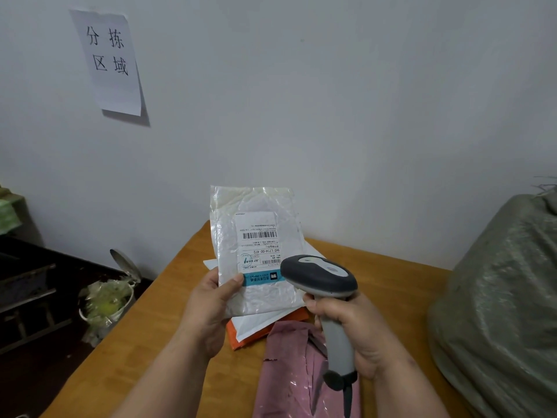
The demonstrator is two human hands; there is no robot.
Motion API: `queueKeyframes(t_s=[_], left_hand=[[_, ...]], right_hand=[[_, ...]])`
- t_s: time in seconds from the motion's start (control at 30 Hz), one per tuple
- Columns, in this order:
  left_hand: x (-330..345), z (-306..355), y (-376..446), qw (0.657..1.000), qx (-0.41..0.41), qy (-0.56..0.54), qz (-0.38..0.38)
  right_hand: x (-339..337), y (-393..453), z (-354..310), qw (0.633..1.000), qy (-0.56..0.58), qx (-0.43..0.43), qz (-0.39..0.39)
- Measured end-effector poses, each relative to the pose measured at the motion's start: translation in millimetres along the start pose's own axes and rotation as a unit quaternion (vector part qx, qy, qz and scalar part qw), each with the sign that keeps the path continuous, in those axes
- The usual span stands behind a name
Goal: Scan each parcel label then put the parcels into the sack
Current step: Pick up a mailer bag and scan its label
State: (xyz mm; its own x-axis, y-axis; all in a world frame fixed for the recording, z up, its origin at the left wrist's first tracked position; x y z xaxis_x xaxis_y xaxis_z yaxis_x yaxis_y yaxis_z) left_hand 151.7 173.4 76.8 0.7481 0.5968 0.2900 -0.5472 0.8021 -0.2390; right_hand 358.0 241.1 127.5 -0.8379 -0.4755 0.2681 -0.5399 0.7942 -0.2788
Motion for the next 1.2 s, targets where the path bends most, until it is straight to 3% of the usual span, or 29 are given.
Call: queueKeyframes(t_s=[0.23, 0.43, 0.77, 0.97, 1.2], left_hand=[[12.3, 4.1, -9.6, 0.997, 0.008, -0.009, -0.071], [60.2, -13.3, -26.5, 0.983, -0.027, 0.019, -0.181], [152.7, -42.8, -41.1, 0.974, 0.007, 0.131, -0.187], [206.7, -40.5, -53.6, 0.940, 0.074, 0.239, -0.233], [271.1, -33.1, -84.8, 0.925, 0.117, 0.253, -0.257]], right_hand=[[-15.6, -5.5, 0.5, 0.994, 0.007, -0.018, 0.103], [-57.9, -28.7, -9.3, 0.992, 0.056, -0.022, 0.109], [-128.8, -88.9, -27.0, 0.956, 0.089, -0.126, 0.249], [-156.7, -124.8, -36.3, 0.922, 0.098, -0.164, 0.336], [-191.8, -161.6, -47.2, 0.874, 0.138, -0.249, 0.394]])
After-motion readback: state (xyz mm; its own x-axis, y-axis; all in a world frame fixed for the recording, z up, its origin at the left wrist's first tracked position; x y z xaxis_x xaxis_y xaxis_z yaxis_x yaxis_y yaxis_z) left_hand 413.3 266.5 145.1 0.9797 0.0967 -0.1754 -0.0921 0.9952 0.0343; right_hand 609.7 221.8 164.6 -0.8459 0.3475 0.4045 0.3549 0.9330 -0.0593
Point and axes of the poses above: each hand's wrist, its own y-axis towards the middle knuckle, its own x-axis out of the palm, z = x × y, the point moved 1 cm from there along y, towards the middle knuckle, and after that the axes turned 11 degrees about y, right-handed, at the moved point
